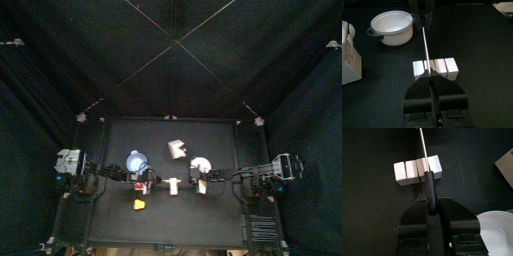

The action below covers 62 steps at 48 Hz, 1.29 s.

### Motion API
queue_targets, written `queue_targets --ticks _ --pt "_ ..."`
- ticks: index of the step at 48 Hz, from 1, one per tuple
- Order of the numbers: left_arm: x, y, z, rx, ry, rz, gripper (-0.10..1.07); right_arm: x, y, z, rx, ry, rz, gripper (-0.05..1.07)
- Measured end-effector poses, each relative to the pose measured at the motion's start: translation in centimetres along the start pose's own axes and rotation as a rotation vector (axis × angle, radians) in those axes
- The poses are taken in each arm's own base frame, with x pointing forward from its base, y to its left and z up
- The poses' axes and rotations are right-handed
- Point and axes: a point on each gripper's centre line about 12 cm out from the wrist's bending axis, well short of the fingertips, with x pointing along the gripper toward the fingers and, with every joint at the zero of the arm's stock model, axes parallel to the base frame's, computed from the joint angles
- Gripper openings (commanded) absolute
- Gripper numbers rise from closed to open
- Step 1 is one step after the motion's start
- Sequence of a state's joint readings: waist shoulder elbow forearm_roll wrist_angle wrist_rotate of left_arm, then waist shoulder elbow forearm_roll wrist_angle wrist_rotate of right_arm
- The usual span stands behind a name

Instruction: Cut sushi roll

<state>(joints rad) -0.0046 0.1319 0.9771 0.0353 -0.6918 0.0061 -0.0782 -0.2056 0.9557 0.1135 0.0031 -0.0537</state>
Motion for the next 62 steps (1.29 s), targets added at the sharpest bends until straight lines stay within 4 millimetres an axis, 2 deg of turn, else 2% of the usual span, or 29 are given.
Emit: queue_targets --ticks 18,43,62 --pt "0.0 -0.1 -0.6 0.001 0.049 -0.002 0.22 1.5 0.0 0.3 -0.033 0.014 -0.003 0.4" --pt "0.1 0.1 -0.5 -0.003 0.051 0.002 0.22 1.2 -0.7 0.7 -0.03 -0.01 -0.019 0.4" --pt "0.5 0.1 -0.9 -0.002 0.063 0.002 0.22 1.5 -0.8 0.0 -0.033 0.004 -0.02 0.4"
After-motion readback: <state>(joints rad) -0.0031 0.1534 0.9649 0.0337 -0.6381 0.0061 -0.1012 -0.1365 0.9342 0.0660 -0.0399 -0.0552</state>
